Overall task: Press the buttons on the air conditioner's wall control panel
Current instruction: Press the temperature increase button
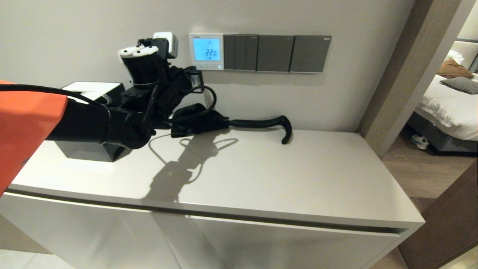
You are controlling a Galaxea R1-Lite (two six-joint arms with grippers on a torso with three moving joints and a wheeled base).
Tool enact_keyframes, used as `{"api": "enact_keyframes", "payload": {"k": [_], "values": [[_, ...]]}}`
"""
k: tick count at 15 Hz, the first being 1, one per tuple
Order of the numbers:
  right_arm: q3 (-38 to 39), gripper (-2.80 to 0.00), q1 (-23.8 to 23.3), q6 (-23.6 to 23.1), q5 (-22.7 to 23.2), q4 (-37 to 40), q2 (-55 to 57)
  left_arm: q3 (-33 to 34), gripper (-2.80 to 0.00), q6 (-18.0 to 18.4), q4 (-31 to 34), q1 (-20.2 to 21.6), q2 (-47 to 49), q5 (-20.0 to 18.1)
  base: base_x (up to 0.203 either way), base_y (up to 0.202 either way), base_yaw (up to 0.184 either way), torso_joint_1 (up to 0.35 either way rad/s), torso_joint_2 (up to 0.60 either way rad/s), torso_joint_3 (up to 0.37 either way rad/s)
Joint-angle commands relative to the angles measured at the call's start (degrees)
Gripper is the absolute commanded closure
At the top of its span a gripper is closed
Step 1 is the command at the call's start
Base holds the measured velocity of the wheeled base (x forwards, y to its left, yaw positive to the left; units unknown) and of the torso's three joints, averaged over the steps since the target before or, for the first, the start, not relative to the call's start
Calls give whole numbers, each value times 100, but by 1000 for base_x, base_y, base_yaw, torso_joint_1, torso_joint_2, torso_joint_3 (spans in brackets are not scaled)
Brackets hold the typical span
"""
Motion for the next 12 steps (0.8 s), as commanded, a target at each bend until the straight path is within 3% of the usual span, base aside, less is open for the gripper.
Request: {"api": "enact_keyframes", "payload": {"k": [1,12], "values": [[18,0,2,-1,1,-1,-3,-7,0,-5,-30,-9,16,2,0,0,0,0,0,0],[18,0,2,-1,1,-1,-3,-315,0,3,22,-29,315,53,0,0,0,0,0,0]]}}
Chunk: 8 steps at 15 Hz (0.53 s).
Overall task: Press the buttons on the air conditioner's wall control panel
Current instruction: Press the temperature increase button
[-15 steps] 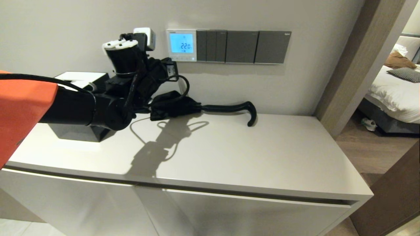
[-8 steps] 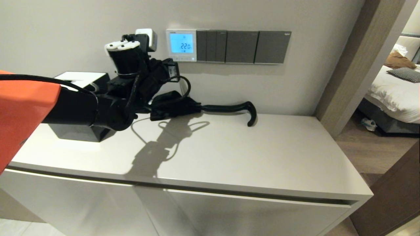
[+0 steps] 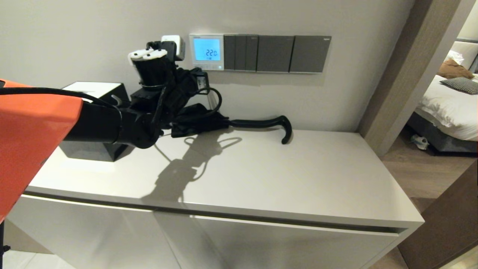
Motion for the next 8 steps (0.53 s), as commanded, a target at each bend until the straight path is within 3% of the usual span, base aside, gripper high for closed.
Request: {"api": "enact_keyframes", "payload": {"k": [1,8], "values": [[18,0,1,-1,0,-10,-3,7,0,-2,-23,1,22,7,0,0,0,0,0,0],[18,0,1,-1,0,-1,-3,118,0,-11,-75,18,-104,7,0,0,0,0,0,0]]}}
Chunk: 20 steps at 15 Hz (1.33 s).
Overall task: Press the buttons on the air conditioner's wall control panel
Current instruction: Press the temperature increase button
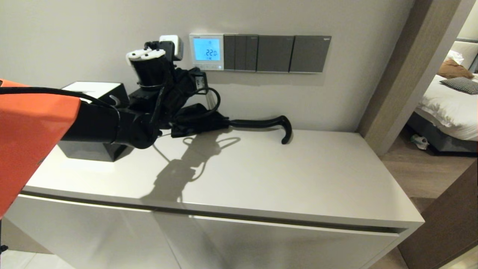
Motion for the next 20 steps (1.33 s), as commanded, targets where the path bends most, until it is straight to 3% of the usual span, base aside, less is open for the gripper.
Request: {"api": "enact_keyframes", "payload": {"k": [1,7,20], "values": [[18,0,2,-1,1,-1,-3,32,0,-2,-34,0,-41,5,0,0,0,0,0,0],[18,0,2,-1,1,-1,5,463,0,-10,-135,-9,-438,-28,0,0,0,0,0,0],[18,0,2,-1,1,-1,-3,107,0,-11,-33,-9,-82,-38,0,0,0,0,0,0]]}}
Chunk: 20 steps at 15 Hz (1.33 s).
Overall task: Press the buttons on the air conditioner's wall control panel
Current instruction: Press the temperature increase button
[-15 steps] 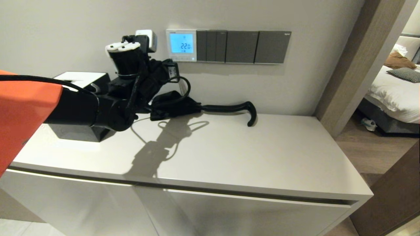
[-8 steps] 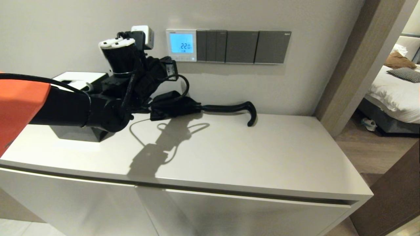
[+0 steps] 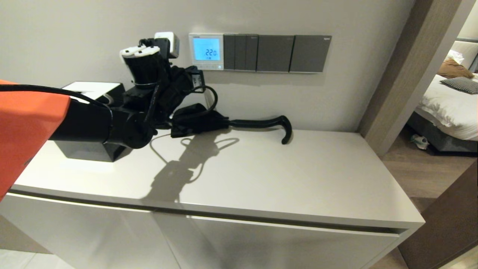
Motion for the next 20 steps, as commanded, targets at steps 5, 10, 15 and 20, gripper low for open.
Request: {"api": "enact_keyframes", "payload": {"k": [5,10,15,20], "values": [[18,0,2,-1,1,-1,-3,-63,0,-2,-19,0,107,9,0,0,0,0,0,0],[18,0,2,-1,1,-1,-3,-67,0,-2,-37,-31,84,17,0,0,0,0,0,0],[18,0,2,-1,1,-1,-3,-28,0,-2,-54,-97,63,26,0,0,0,0,0,0],[18,0,2,-1,1,-1,-3,-102,0,-2,-26,-97,107,26,0,0,0,0,0,0]]}}
